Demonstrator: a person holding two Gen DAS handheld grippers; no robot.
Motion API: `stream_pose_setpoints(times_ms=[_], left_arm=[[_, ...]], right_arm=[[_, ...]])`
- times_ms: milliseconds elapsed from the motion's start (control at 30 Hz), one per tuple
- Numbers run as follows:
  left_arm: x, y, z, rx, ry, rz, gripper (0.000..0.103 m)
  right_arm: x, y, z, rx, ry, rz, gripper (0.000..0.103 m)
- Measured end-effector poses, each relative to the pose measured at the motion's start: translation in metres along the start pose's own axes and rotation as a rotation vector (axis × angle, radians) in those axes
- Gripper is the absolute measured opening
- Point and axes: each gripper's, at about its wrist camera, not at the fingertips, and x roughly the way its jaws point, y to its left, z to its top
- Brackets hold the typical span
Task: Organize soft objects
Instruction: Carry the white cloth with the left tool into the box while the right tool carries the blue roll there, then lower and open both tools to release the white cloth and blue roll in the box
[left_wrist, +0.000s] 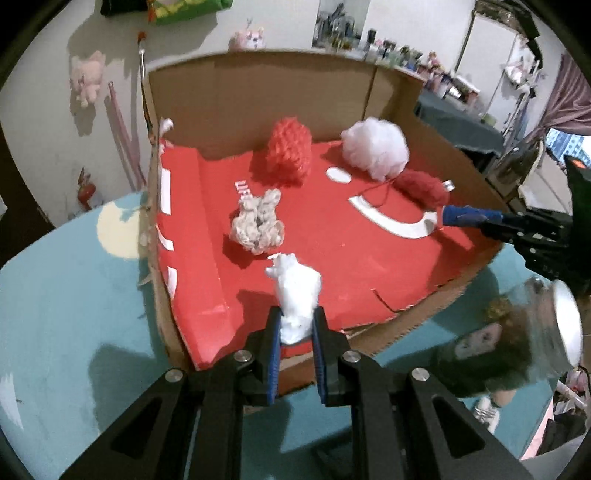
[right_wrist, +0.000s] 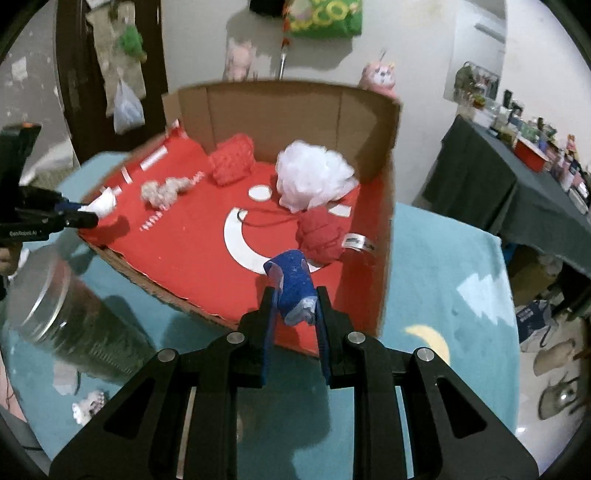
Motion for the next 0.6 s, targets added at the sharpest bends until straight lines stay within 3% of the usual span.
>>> stream_pose_setpoints(times_ms=[233, 600], left_arm=[[0.015, -0.001, 0.006, 0.012, 0.045, 0.037, 0.017], [0.031, -0.007, 0.01, 0.051, 0.088, 0.093, 0.02]], right_arm=[[0.032, 0.001, 0.013, -0.045, 0.139, -0.034, 0.019], [0.042, 0.005, 0.021, -0.107, 0.236, -0.075, 0.02]])
